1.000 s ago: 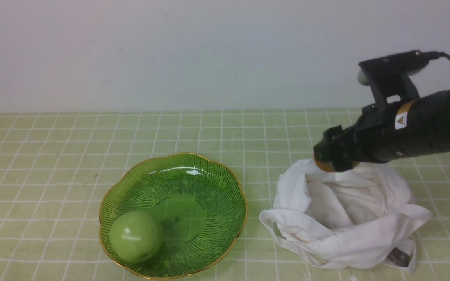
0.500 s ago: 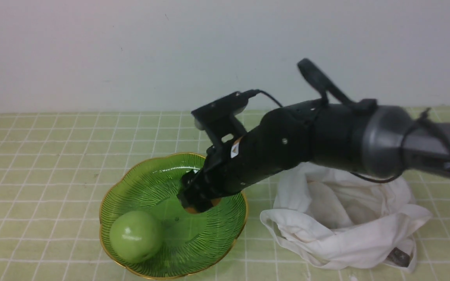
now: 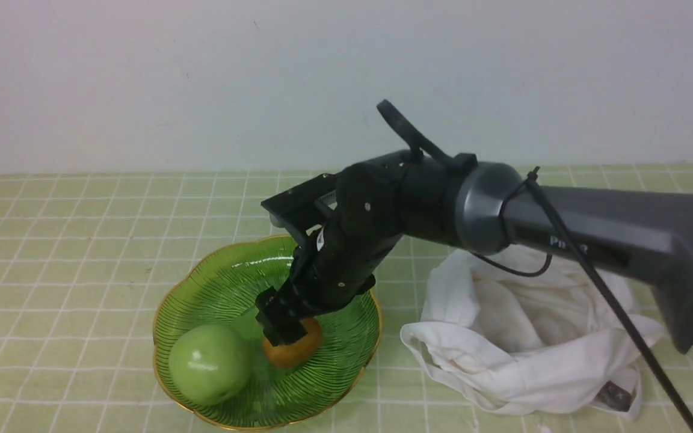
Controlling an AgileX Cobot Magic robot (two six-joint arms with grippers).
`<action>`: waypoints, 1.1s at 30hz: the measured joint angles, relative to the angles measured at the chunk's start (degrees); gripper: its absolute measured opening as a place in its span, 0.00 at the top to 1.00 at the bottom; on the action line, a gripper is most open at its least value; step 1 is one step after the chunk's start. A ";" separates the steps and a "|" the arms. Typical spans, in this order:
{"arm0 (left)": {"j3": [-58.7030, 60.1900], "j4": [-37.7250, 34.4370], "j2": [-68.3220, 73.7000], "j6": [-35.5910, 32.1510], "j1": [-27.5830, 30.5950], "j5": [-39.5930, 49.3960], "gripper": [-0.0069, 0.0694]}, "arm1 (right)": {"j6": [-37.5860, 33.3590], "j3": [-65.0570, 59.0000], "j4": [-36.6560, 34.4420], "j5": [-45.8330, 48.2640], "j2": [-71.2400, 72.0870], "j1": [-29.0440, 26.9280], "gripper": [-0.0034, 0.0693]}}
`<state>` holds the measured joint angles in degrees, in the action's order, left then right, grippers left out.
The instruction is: Take the fruit out of the bag on the green coffee tablecloth and place them on the plate.
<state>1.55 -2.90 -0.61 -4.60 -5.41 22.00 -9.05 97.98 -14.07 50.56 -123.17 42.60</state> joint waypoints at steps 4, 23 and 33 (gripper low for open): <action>0.00 0.00 0.00 0.00 0.00 0.00 0.92 | 3.70 3.82 3.89 9.06 2.29 0.00 0.10; 0.00 0.00 0.00 0.00 0.00 0.00 0.92 | 18.73 -5.02 18.80 15.38 55.94 0.00 0.97; 0.00 0.00 0.00 0.00 0.00 0.00 0.92 | 25.81 -50.40 27.78 -20.72 95.68 0.00 0.97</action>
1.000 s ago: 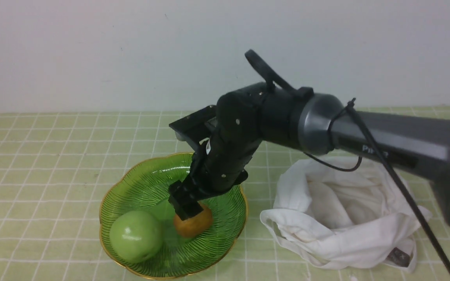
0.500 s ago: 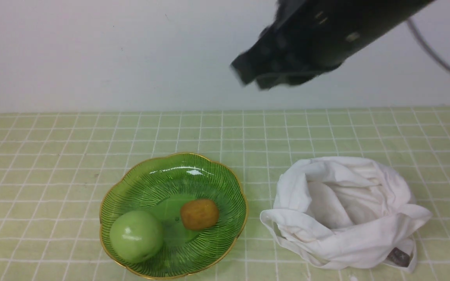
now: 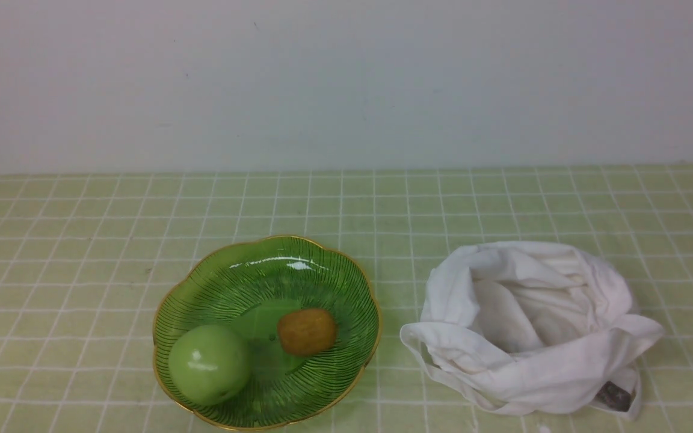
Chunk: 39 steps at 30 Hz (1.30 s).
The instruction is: Take the fruit out of the bag on the green coffee tablecloth and place them on the plate.
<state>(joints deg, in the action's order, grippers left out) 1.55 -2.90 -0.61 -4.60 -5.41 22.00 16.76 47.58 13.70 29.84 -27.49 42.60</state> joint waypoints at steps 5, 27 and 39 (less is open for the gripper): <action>0.00 0.00 0.00 0.00 0.00 0.00 0.92 | 9.27 -15.67 6.67 -8.10 14.37 0.00 0.97; 0.00 0.00 0.00 0.00 0.00 0.00 0.92 | 5.65 -25.36 3.83 -12.03 26.84 0.00 0.97; 0.00 0.00 0.00 0.00 0.00 0.00 0.92 | -18.33 -26.74 -12.94 -12.49 27.60 -0.39 0.97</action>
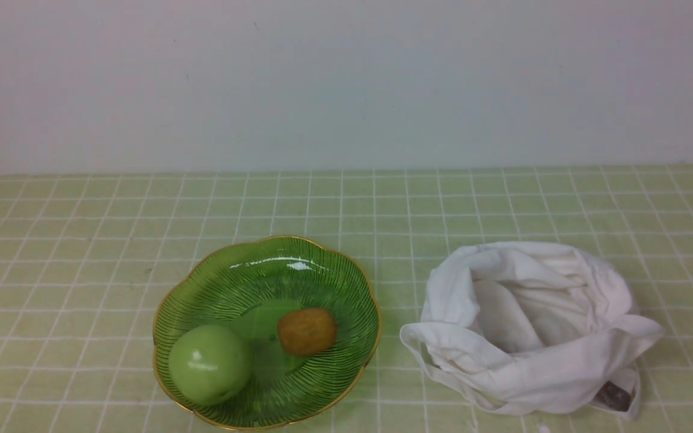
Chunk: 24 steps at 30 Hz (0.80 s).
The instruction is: Take the fruit out of the bag on the green coffee tablecloth and place them on the plate.
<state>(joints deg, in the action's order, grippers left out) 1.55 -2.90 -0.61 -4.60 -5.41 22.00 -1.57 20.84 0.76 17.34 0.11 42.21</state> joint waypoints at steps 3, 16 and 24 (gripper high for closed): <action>0.00 0.00 0.00 0.00 0.02 0.00 0.92 | -0.18 -2.20 0.44 -0.21 0.70 -4.18 0.97; 0.00 0.00 0.00 0.00 0.02 0.00 0.92 | -0.10 -22.14 3.34 2.16 0.76 -40.70 0.97; 0.00 0.00 0.00 0.00 0.02 0.00 0.92 | 0.39 -22.10 1.92 4.75 0.76 -42.44 0.97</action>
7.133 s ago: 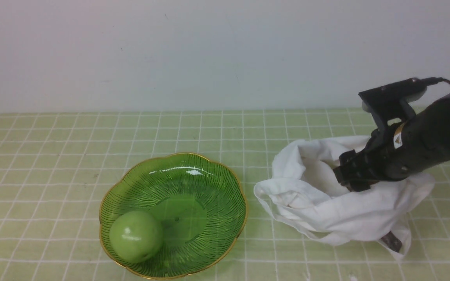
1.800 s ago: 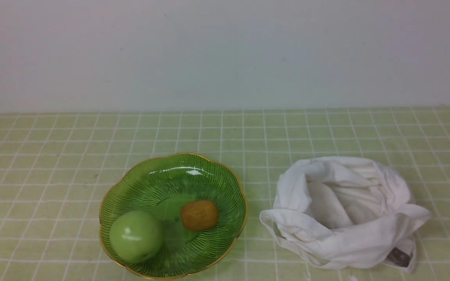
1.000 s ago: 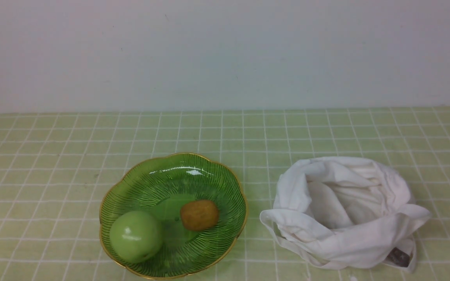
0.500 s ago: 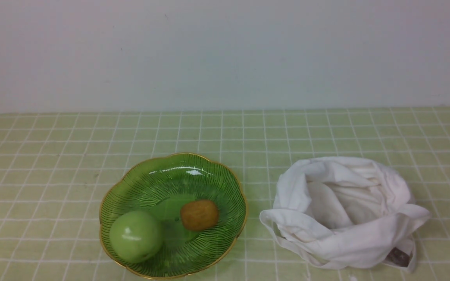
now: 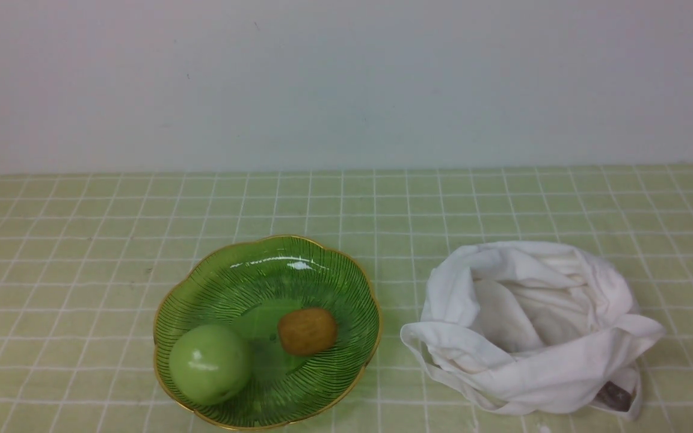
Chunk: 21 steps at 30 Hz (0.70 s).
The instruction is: Take the fruit out of the bag on the green coffee tablecloth and place them on the plate.
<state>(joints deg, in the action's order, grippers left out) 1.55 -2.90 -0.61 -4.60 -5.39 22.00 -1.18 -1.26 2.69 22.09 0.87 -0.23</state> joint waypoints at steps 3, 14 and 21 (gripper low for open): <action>0.00 0.00 0.00 0.00 0.00 0.00 0.92 | -0.05 0.00 -0.08 0.00 0.00 0.00 0.97; 0.00 0.00 0.00 0.00 0.00 0.00 0.92 | -0.33 0.00 -0.12 0.00 0.00 0.00 0.97; 0.00 0.00 0.00 0.00 0.00 0.00 0.92 | -0.33 0.00 -0.12 0.00 0.00 0.00 0.97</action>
<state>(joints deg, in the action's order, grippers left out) 1.55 -2.90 -0.61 -4.60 -5.39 22.00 -1.51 -1.26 2.56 22.09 0.87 -0.23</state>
